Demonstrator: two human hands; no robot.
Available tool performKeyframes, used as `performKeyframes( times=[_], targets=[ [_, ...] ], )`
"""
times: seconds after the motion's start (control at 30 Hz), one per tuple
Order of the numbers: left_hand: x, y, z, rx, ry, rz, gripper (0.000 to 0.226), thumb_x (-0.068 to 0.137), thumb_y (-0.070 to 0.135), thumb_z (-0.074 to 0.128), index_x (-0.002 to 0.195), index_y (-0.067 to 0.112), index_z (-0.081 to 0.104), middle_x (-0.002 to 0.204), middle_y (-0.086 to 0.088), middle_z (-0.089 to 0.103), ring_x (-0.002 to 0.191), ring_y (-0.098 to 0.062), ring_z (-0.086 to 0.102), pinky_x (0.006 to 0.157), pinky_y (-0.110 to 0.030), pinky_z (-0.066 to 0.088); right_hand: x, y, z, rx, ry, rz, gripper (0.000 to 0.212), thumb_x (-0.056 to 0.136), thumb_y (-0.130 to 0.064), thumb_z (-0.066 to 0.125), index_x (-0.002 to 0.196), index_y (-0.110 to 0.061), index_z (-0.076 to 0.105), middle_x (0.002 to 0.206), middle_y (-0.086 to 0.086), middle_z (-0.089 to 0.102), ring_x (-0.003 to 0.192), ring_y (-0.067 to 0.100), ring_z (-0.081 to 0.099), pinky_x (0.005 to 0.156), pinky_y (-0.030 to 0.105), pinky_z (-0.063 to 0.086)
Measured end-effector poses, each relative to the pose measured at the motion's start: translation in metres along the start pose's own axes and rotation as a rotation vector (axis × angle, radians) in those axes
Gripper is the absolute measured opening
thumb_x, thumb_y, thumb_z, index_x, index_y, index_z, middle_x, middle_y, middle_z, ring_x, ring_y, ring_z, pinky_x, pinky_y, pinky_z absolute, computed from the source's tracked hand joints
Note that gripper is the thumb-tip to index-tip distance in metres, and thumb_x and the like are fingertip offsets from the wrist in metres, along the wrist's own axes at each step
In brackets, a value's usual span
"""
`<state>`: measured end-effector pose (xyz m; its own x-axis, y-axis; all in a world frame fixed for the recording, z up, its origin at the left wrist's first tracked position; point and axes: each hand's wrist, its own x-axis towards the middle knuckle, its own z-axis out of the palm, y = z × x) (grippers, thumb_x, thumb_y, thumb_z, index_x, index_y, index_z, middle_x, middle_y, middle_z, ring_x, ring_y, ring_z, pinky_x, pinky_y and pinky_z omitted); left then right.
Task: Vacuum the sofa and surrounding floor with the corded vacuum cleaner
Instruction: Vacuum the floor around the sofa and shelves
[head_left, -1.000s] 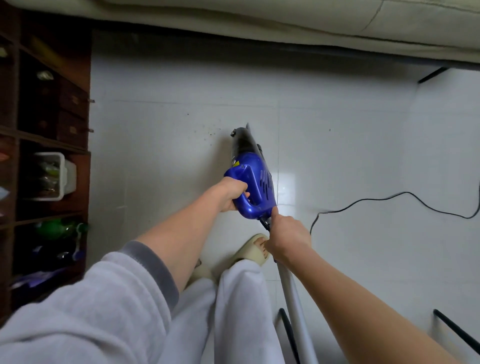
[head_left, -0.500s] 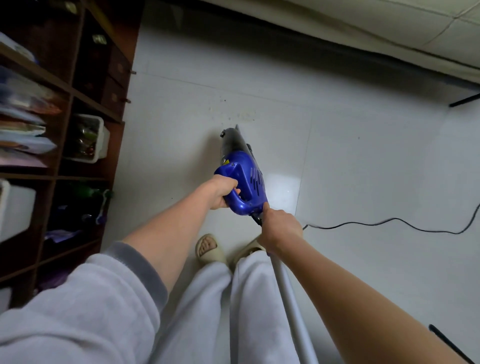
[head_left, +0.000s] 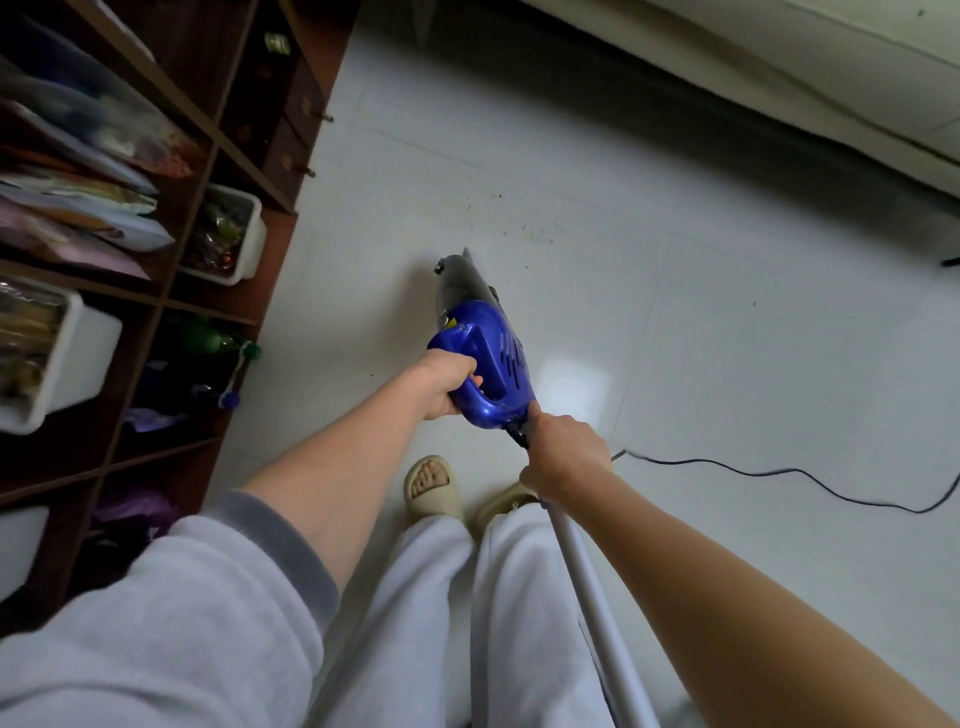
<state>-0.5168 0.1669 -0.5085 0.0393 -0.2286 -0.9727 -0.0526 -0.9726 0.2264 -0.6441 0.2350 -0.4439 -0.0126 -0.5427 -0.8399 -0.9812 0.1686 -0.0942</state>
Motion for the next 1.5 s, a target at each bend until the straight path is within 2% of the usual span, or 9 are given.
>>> performKeyframes(
  times=[0.17, 0.43, 0.6, 0.8, 0.9, 1.03, 1.17, 1.37, 1.5],
  targets=[
    [0.001, -0.005, -0.015, -0.038, 0.007, -0.006, 0.036, 0.095, 0.004, 0.047, 0.131, 0.005, 0.05, 0.08, -0.004, 0.057, 0.073, -0.013, 0.056, 0.076, -0.036, 0.05, 0.0, -0.013, 0.0, -0.055, -0.004, -0.02, 0.049, 0.082, -0.007, 0.056, 0.128, -0.016, 0.04, 0.09, 0.002, 0.051, 0.079, 0.023, 0.049, 0.061, 0.03, 0.038],
    [-0.004, -0.019, -0.044, -0.151, 0.027, -0.022, 0.036, 0.096, 0.005, 0.047, 0.132, 0.006, 0.048, 0.084, -0.004, 0.057, 0.082, -0.014, 0.056, 0.078, -0.036, 0.049, 0.001, -0.035, 0.004, -0.149, -0.008, -0.078, 0.049, 0.083, -0.009, 0.058, 0.128, -0.017, 0.04, 0.088, 0.001, 0.051, 0.078, 0.022, 0.05, 0.06, 0.03, 0.039],
    [-0.007, -0.03, -0.066, -0.256, 0.069, -0.025, 0.032, 0.097, 0.004, 0.046, 0.129, 0.005, 0.048, 0.085, -0.003, 0.056, 0.076, -0.009, 0.055, 0.079, -0.034, 0.048, 0.002, -0.053, 0.007, -0.215, -0.008, -0.133, 0.044, 0.082, -0.008, 0.057, 0.123, -0.015, 0.042, 0.085, 0.001, 0.049, 0.076, 0.023, 0.05, 0.059, 0.031, 0.038],
    [-0.011, -0.055, -0.093, -0.399, 0.105, -0.061, 0.032, 0.096, 0.003, 0.045, 0.128, 0.005, 0.05, 0.084, -0.003, 0.055, 0.083, -0.012, 0.055, 0.075, -0.033, 0.048, 0.003, -0.075, 0.014, -0.335, -0.024, -0.222, 0.056, 0.084, -0.006, 0.054, 0.135, -0.018, 0.037, 0.077, 0.0, 0.045, 0.074, 0.021, 0.05, 0.059, 0.03, 0.04],
    [-0.011, -0.066, -0.108, -0.44, 0.11, -0.077, 0.035, 0.096, 0.001, 0.044, 0.13, 0.004, 0.049, 0.093, -0.007, 0.059, 0.083, -0.012, 0.054, 0.076, -0.034, 0.049, 0.001, -0.088, 0.019, -0.38, -0.016, -0.266, 0.056, 0.085, -0.006, 0.052, 0.137, -0.018, 0.036, 0.073, -0.001, 0.042, 0.074, 0.022, 0.049, 0.061, 0.03, 0.04],
    [-0.009, -0.064, -0.119, -0.478, 0.11, -0.063, 0.037, 0.094, -0.001, 0.043, 0.13, 0.003, 0.051, 0.109, -0.011, 0.064, 0.09, -0.014, 0.059, 0.072, -0.033, 0.05, 0.003, -0.101, 0.021, -0.416, 0.021, -0.278, 0.055, 0.088, -0.008, 0.049, 0.14, -0.017, 0.033, 0.086, 0.002, 0.047, 0.077, 0.023, 0.048, 0.063, 0.031, 0.039],
    [-0.004, -0.045, -0.128, -0.512, 0.124, -0.012, 0.033, 0.097, 0.003, 0.043, 0.129, 0.003, 0.05, 0.084, -0.003, 0.055, 0.088, -0.013, 0.055, 0.077, -0.033, 0.049, 0.018, -0.115, 0.013, -0.462, 0.091, -0.284, 0.054, 0.089, -0.008, 0.05, 0.139, -0.017, 0.035, 0.095, 0.004, 0.055, 0.088, 0.025, 0.058, 0.065, 0.031, 0.04],
    [0.003, -0.039, -0.155, -0.553, 0.16, 0.009, 0.034, 0.098, 0.004, 0.041, 0.132, 0.006, 0.047, 0.088, -0.001, 0.054, 0.095, -0.012, 0.052, 0.078, -0.034, 0.048, 0.038, -0.145, 0.004, -0.478, 0.049, -0.305, 0.051, 0.082, -0.012, 0.066, 0.129, -0.018, 0.046, 0.086, 0.001, 0.05, 0.079, 0.023, 0.051, 0.064, 0.03, 0.04],
    [-0.005, -0.064, -0.168, -0.638, 0.167, -0.034, 0.036, 0.097, 0.002, 0.041, 0.133, 0.007, 0.045, 0.094, -0.002, 0.054, 0.097, -0.014, 0.052, 0.079, -0.033, 0.048, 0.029, -0.156, 0.011, -0.531, 0.021, -0.366, 0.049, 0.083, -0.011, 0.065, 0.129, -0.02, 0.047, 0.072, -0.002, 0.042, 0.076, 0.021, 0.053, 0.063, 0.028, 0.041]
  ],
)
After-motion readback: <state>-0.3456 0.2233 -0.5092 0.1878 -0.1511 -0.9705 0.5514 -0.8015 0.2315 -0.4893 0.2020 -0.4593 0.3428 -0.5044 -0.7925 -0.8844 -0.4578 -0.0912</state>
